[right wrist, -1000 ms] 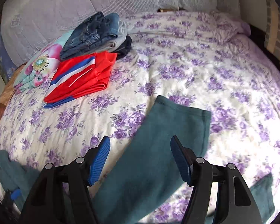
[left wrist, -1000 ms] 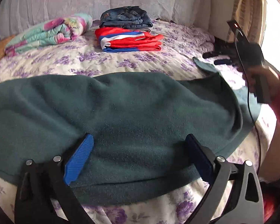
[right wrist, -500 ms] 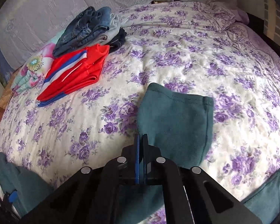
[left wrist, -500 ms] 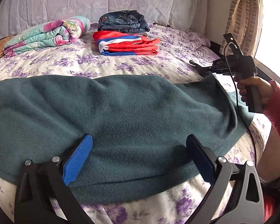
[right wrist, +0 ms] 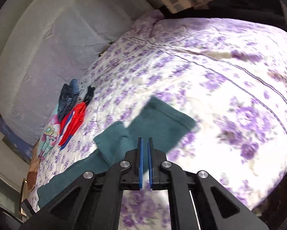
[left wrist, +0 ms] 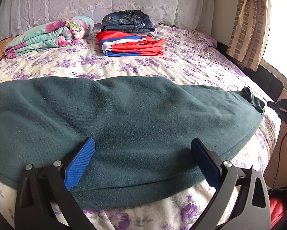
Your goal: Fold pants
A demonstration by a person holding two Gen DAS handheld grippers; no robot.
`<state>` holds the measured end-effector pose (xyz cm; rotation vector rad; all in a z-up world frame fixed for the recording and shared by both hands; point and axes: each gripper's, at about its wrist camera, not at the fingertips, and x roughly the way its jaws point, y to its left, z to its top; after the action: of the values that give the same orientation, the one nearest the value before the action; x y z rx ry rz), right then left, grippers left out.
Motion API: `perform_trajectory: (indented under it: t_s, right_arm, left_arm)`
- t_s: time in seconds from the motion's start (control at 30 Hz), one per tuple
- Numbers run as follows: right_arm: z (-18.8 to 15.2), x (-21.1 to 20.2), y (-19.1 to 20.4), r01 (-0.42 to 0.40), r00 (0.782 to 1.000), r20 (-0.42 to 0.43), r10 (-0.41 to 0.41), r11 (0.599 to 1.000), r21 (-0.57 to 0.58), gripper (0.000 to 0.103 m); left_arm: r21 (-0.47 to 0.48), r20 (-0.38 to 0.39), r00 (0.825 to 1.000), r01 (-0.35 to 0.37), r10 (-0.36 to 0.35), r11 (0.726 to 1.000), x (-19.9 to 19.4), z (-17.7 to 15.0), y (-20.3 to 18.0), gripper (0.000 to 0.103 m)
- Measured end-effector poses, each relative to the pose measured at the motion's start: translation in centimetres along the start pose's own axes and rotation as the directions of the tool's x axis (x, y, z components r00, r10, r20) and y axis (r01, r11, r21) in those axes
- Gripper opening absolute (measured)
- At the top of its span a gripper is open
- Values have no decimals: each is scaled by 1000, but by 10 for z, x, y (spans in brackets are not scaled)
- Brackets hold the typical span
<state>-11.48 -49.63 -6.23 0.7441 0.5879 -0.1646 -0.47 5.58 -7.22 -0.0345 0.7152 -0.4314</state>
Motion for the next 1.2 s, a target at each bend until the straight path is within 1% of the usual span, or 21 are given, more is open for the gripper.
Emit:
perform_trajectory:
  t_s: [0.1, 0.2, 0.23, 0.27, 0.3, 0.33, 0.37, 0.4, 0.43, 0.5, 0.57, 0.63, 0.73, 0.8, 0.87, 0.93, 1.0, 1.07, 1.1, 1.17, 1.2]
  right_arm:
    - [0, -3, 2, -39, 999, 24, 40, 999, -27, 7]
    - [-13, -2, 37, -45, 999, 13, 49, 973, -224, 7]
    - [-22, -2, 51, -19, 1000, 14, 25, 946, -323, 14]
    - [-34, 0, 68, 20, 1000, 28, -9, 899, -437, 45]
    - [-46, 0, 81, 63, 997, 63, -35, 839, -540, 60]
    - [-60, -1, 93, 138, 989, 133, -68, 760, -635, 64]
    - [-72, -1, 102, 228, 971, 217, -101, 671, -706, 64]
    - [-80, -1, 106, 283, 956, 270, -116, 604, -745, 64]
    - [-81, -1, 108, 294, 954, 276, -120, 572, -766, 64]
    - [-79, -2, 106, 243, 969, 225, -105, 580, -778, 64]
    - [-81, -9, 108, 225, 971, 231, -65, 580, -783, 64]
    - [-90, -13, 118, 252, 962, 269, -45, 525, -813, 64]
    - [-106, 4, 130, 259, 964, 258, -60, 432, -864, 64]
    - [-114, 21, 134, 260, 966, 239, -102, 385, -885, 49]
    - [-114, 38, 132, 270, 961, 228, -155, 367, -890, 20]
    - [-106, 48, 124, 280, 957, 223, -187, 393, -876, 14]
    - [-90, 44, 118, 248, 968, 190, -166, 486, -838, 9]
    - [-66, 27, 111, 163, 986, 143, -82, 626, -762, 8]
    - [-47, 16, 105, 106, 992, 121, -29, 713, -693, 8]
    - [-4, 4, 78, -3, 994, 90, 55, 870, -494, 8]
    - [18, 3, 57, -42, 994, 78, 77, 927, -372, 8]
  left_arm:
    - [-2, -2, 1000, -12, 12, 1000, 0, 0, -1, 98]
    - [-2, -3, 1000, -23, 23, 1000, 0, 0, -1, 98]
    - [-3, -3, 1000, -25, 25, 1000, 0, 0, -2, 98]
    - [-4, -4, 1000, -28, 28, 1000, 1, 0, -2, 98]
    - [-4, -5, 1000, -29, 29, 1000, 1, 0, -2, 98]
    - [-4, -5, 1000, -30, 30, 1000, 1, 0, -1, 98]
    - [-4, -5, 1000, -29, 29, 1000, 1, 0, -2, 98]
    - [-4, -5, 1000, -29, 29, 1000, 0, 0, -1, 98]
    - [-3, -5, 1000, -28, 28, 1000, 1, 0, -2, 98]
    - [-3, -5, 1000, -28, 28, 1000, 1, 0, -1, 98]
    - [-4, -5, 1000, -28, 28, 1000, 1, 0, -2, 98]
    - [-4, -5, 1000, -28, 28, 1000, 1, 0, -1, 98]
    - [-3, -5, 1000, -27, 27, 1000, 1, 0, -1, 98]
    - [-4, -5, 1000, -26, 26, 1000, 1, 1, -1, 98]
    - [-3, -6, 1000, -26, 26, 1000, 1, 1, -1, 98]
    - [-3, -5, 1000, -26, 26, 1000, 1, 0, -1, 98]
    - [-3, -5, 1000, -25, 25, 1000, 1, 1, -1, 98]
    - [-3, -5, 1000, -26, 26, 1000, 1, 1, -1, 98]
    - [-3, -5, 1000, -26, 26, 1000, 1, 0, -1, 98]
    - [-4, -4, 1000, -25, 25, 1000, 1, 0, -1, 98]
    - [-5, -3, 1000, -24, 24, 1000, 0, 0, -1, 98]
